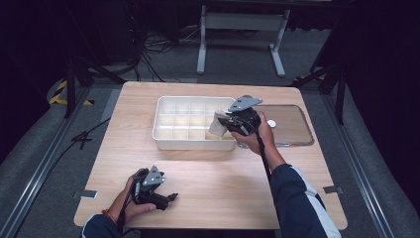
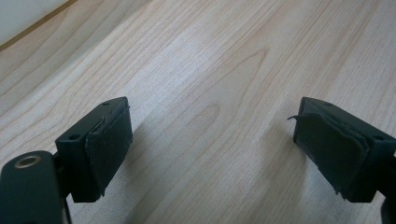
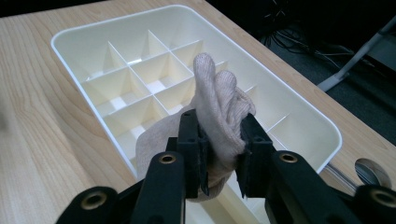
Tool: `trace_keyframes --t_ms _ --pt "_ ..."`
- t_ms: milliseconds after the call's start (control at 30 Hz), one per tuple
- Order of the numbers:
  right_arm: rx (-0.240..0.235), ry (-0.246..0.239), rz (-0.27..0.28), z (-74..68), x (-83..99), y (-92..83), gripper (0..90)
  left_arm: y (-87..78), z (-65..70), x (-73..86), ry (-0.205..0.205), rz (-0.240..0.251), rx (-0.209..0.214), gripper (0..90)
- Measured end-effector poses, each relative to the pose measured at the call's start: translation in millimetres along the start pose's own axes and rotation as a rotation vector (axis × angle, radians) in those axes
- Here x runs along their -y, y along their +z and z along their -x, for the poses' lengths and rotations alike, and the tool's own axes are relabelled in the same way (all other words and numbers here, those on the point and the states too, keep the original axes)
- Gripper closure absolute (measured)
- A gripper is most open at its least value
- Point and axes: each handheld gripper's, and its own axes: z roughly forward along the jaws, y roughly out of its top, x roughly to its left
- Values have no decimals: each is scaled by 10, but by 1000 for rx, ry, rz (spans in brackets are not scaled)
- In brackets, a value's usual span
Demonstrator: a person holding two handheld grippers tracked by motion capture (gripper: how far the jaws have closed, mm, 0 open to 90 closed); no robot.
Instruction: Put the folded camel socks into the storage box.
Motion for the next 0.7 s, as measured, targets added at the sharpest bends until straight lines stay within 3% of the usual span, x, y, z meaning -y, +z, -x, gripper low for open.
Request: trace_keyframes --t_ms 333,500,700 --pt "38 -29 -64 -50 1 263 745 0 3 1 -4 2 2 120" --pt "52 -70 -92 -95 19 339 744 2 2 2 -2 2 2 120" --pt "61 -81 -116 -124 74 408 743 0 3 1 -4 2 2 120"
